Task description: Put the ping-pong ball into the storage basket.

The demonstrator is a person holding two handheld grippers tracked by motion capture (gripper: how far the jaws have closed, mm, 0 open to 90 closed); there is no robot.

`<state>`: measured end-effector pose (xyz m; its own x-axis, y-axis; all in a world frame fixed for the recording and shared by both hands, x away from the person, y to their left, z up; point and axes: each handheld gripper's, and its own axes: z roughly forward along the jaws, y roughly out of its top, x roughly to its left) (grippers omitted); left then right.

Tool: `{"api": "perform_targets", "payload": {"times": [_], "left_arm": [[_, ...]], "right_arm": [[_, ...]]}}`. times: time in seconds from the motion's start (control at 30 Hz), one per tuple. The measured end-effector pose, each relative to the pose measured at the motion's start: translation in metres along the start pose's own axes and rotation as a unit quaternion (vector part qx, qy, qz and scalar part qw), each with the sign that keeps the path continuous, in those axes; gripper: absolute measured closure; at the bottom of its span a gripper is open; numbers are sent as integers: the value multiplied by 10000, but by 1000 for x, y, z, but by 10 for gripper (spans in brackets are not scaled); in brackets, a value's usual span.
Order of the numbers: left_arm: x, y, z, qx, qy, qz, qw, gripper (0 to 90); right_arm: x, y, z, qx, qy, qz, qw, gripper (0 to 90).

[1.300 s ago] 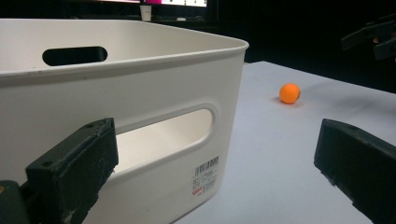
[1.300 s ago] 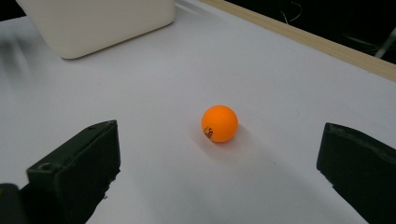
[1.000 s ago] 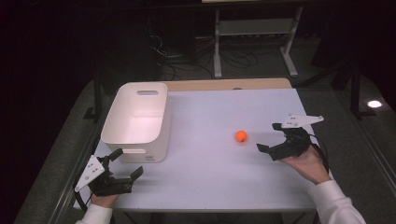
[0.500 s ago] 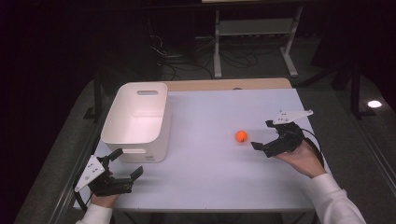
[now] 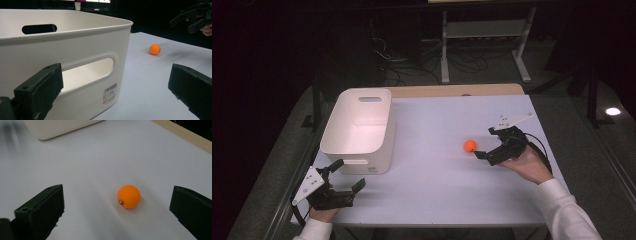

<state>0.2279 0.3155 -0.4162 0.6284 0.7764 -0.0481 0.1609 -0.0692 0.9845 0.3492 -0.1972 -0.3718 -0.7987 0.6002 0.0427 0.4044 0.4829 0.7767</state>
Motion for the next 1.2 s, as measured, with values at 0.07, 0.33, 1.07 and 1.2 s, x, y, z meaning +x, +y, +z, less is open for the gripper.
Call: {"api": "perform_targets", "payload": {"times": [0.07, 0.33, 1.07, 1.2], "left_arm": [[0, 0, 0, 2, 3, -1, 10000, 0], [0, 0, 0, -8, 2, -13, 10000, 0], [1, 0, 0, 50, 20, 42, 10000, 0], [1, 0, 0, 43, 15, 38, 10000, 0]], "right_arm": [[-1, 0, 2, 37, -1, -17, 10000, 0], [-4, 4, 9, 123, 24, -25, 9999, 0], [-9, 11, 32, 457, 124, -33, 9989, 0], [-10, 12, 36, 510, 116, -51, 9986, 0]]}}
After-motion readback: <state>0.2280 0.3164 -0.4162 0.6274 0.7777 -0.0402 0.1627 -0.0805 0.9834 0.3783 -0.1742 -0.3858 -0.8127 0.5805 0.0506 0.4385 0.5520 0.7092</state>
